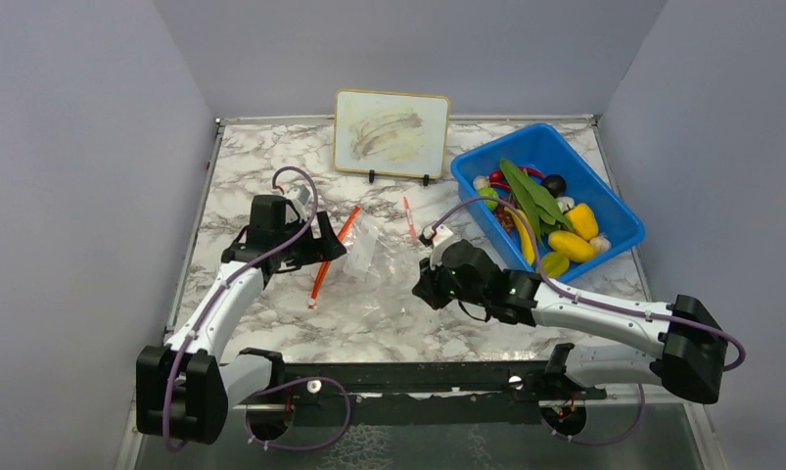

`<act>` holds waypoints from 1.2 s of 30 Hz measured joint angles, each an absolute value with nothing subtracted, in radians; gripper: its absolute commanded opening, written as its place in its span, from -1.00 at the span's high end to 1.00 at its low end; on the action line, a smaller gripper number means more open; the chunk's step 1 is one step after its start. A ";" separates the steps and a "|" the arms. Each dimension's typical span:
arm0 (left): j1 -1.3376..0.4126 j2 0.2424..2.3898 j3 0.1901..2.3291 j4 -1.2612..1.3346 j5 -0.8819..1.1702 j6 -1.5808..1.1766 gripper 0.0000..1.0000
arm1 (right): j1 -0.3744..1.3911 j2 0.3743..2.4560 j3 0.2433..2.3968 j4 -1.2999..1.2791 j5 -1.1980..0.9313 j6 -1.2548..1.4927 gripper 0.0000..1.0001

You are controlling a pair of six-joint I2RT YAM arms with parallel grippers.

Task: Place the food in the zip-top bag and seal the zipper
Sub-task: Pick up the zipper food storage bag at the center of the board, then open the zipper of the food storage bag at the center of the board.

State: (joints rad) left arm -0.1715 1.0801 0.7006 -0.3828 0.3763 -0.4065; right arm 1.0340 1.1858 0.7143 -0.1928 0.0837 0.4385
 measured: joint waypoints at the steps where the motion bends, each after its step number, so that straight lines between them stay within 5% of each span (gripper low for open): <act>1: -0.162 1.095 0.701 -0.374 0.387 -0.409 -0.70 | 1.033 1.186 0.714 -0.191 0.080 0.432 0.99; 6: -0.159 1.151 0.701 -0.340 0.441 -0.415 -0.67 | 1.032 1.186 0.714 -0.185 0.065 0.403 0.99; 9: -0.159 1.178 0.701 -0.317 0.466 -0.426 -0.46 | 1.032 1.186 0.714 -0.185 0.060 0.387 0.99; 14: -0.159 1.234 0.700 -0.287 0.499 -0.454 0.18 | 1.032 1.186 0.714 -0.185 0.060 0.376 0.99; 18: -0.159 1.240 0.698 -0.274 0.536 -0.470 0.99 | 1.032 1.186 0.715 -0.185 0.061 0.369 0.93; 24: -0.158 1.185 0.692 -0.267 0.592 -0.542 1.00 | 1.032 1.192 0.758 -0.236 0.121 0.403 0.08; 31: -0.159 0.952 0.688 -0.242 0.606 -0.749 1.00 | 1.031 1.247 0.989 -0.424 0.220 0.608 -0.50; 36: -0.166 0.849 0.668 -0.212 0.575 -0.901 1.00 | 1.046 1.228 1.022 -0.418 0.212 0.748 -0.57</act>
State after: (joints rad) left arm -0.1661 0.8490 0.6682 -0.2119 0.5755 -0.9012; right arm 1.0462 1.2278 1.0218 -0.4179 0.2123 0.7475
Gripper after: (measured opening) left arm 0.012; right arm 0.781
